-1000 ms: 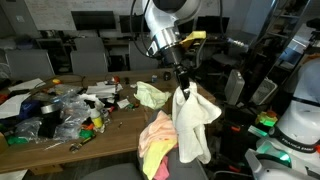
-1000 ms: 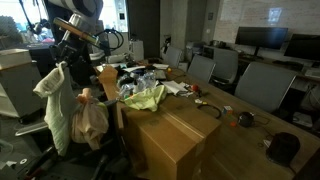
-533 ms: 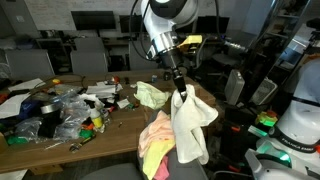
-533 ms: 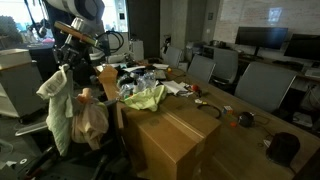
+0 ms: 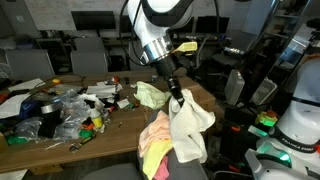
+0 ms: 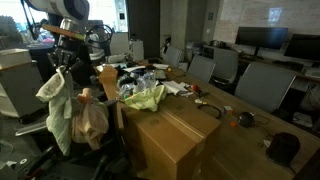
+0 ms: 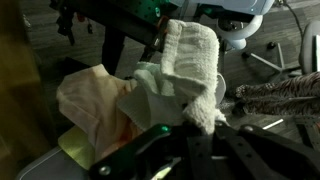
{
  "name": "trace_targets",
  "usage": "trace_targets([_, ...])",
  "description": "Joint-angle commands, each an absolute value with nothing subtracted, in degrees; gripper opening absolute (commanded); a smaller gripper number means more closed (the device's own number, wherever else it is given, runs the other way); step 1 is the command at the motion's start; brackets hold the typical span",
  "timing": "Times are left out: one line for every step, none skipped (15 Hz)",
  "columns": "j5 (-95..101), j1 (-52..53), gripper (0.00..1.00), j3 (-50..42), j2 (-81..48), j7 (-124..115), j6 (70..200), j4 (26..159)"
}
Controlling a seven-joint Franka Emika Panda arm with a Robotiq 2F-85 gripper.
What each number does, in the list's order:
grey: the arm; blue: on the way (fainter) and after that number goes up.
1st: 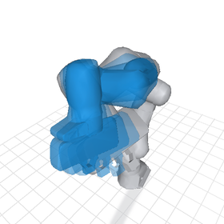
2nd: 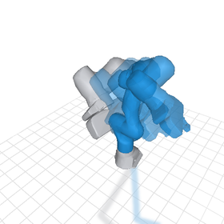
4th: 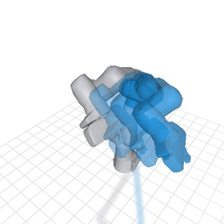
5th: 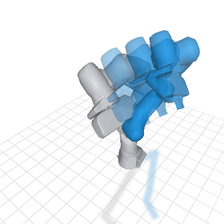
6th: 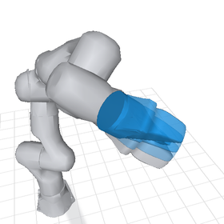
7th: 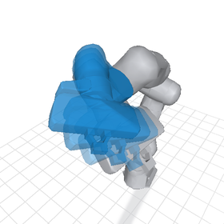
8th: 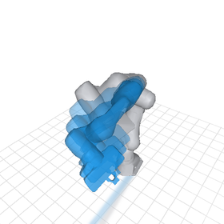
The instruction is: Pick up all the clothes from the table and put them on the chair.
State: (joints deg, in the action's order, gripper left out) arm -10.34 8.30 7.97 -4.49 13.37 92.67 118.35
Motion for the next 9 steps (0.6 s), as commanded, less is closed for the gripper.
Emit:
trace_targets([-8.0, 9.5, 0.02, 9.2, -7.5, 8.5, 91.8, 114.3])
trace_targets([-8.0, 9.7, 0.02, 9.3, -8.2, 7.9, 92.0, 113.6])
trace_targets([-8.8, 9.8, 0.02, 9.5, -8.8, 7.6, 91.8, 112.9])
trace_targets([-9.3, 9.8, 0.02, 9.5, -9.3, 7.2, 91.9, 112.4])
trace_targets([-10.2, 9.7, 0.02, 9.4, -10.2, 6.7, 92.1, 111.5])
trace_targets([-10.5, 9.6, 0.02, 9.3, -10.7, 6.2, 92.1, 110.9])
trace_targets([-11.4, 9.4, 0.02, 9.2, -11.2, 5.8, 91.9, 110.3])
trace_targets([-11.7, 9.3, 0.02, 9.1, -11.9, 5.3, 92.0, 109.7])
trace_targets([-12.0, 9.2, 0.02, 9.1, -12.4, 4.9, 92.0, 109.2])
